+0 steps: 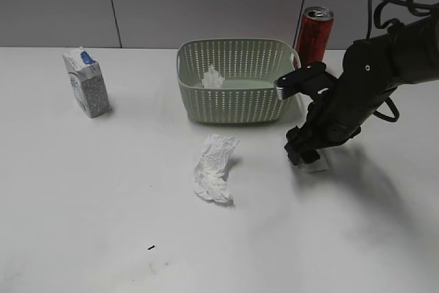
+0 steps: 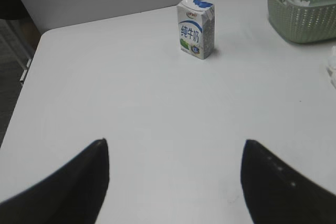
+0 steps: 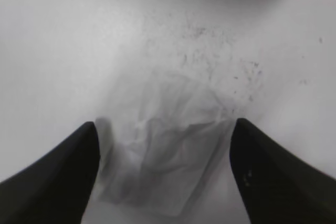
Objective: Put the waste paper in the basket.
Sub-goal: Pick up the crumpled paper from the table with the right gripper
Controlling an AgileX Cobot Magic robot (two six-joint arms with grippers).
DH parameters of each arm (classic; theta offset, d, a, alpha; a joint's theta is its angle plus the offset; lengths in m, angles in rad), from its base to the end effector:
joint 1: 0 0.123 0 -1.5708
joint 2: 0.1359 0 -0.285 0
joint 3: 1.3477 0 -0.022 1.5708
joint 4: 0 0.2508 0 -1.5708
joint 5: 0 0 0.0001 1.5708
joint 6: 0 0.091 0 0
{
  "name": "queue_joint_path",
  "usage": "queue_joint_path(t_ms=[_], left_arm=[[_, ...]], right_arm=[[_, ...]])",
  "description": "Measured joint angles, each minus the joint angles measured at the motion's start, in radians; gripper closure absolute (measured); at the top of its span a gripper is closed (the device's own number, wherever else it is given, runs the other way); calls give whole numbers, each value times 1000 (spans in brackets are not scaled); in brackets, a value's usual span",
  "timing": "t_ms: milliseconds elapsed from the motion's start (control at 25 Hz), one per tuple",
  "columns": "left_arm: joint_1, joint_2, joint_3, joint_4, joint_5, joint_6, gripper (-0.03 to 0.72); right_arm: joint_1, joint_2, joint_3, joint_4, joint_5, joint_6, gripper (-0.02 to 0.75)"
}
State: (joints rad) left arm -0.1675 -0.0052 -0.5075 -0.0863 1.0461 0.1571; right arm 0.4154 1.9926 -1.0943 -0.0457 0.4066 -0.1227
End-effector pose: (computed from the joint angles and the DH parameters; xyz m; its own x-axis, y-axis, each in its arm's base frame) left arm -0.0071 -0.0057 0.2808 -0.3949 0.1816 -0.9006 0.2793 0.9576 0.0706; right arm 0.3400 0.1482 0.1127 -0.7816 -0.5239 -0.3387 -0.5331 0.8429 -0.0735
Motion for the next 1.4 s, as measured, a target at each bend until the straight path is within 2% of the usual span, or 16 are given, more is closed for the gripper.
queue_joint_path(t_ms=[280, 560, 960, 1040, 1080, 1280, 1400], left_arm=[[0, 0, 0, 0, 0, 0, 113], [0, 0, 0, 0, 0, 0, 113], [0, 0, 0, 0, 0, 0, 113], [0, 0, 0, 0, 0, 0, 113], [0, 0, 0, 0, 0, 0, 113], [0, 0, 0, 0, 0, 0, 113], [0, 0, 0, 0, 0, 0, 113]], right_arm=[[0, 3, 0, 15, -35, 0, 158], [0, 5, 0, 34, -36, 2, 241], [0, 42, -17, 54, -17, 4, 258], [0, 42, -18, 60, -10, 5, 302], [0, 42, -18, 62, -6, 5, 349], [0, 37, -18, 62, 27, 5, 685], [1, 17, -14, 60, 60, 5, 739]])
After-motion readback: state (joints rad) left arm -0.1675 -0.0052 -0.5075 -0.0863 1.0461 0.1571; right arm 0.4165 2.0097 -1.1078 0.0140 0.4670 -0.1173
